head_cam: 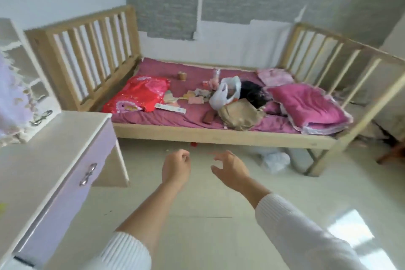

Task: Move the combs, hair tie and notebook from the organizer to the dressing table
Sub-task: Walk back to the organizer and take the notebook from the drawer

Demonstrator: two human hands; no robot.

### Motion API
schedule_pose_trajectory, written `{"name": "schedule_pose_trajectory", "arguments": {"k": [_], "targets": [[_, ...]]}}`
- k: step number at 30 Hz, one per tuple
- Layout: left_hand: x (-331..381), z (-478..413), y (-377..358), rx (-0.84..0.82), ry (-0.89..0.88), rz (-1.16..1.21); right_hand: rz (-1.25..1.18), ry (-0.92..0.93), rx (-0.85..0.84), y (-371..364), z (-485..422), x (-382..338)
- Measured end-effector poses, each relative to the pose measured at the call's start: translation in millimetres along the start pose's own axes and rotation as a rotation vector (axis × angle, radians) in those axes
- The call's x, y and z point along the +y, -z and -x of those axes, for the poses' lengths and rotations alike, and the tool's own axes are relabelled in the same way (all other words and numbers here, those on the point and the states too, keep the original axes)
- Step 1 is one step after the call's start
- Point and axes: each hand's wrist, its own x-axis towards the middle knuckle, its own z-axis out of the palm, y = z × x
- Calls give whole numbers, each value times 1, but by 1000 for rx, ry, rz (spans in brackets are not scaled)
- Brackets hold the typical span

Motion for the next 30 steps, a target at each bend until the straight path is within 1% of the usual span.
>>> {"name": "schedule_pose_trajectory", "arguments": {"k": [4, 8, 11, 14, 17, 20, 22, 25, 30], "targets": [[104, 43, -98, -197, -194, -10, 3, -204, 135, 74, 71, 112], [202, 116, -203, -350, -388, -59, -10, -385, 272, 142, 162, 222], [268, 197, -285, -463, -493, -103, 12, -510, 377, 187, 247, 304], [328, 292, -365, -631, -595, -126, 45, -660, 467, 229, 346, 382], [389, 386, -428, -775, -701, -115, 95, -819, 490, 272, 443, 446], [451, 465, -477, -893, -823, -120, 130, -989, 526, 311, 520, 497], [489, 509, -508, -946, -909, -131, 156, -1078, 543, 334, 563, 527], [541, 566, -553, -979, -1041, -154, 168, -1186, 584, 369, 617, 574], [614, 643, -642, -1000, -1228, -199, 169, -1284, 648, 419, 683, 671]]}}
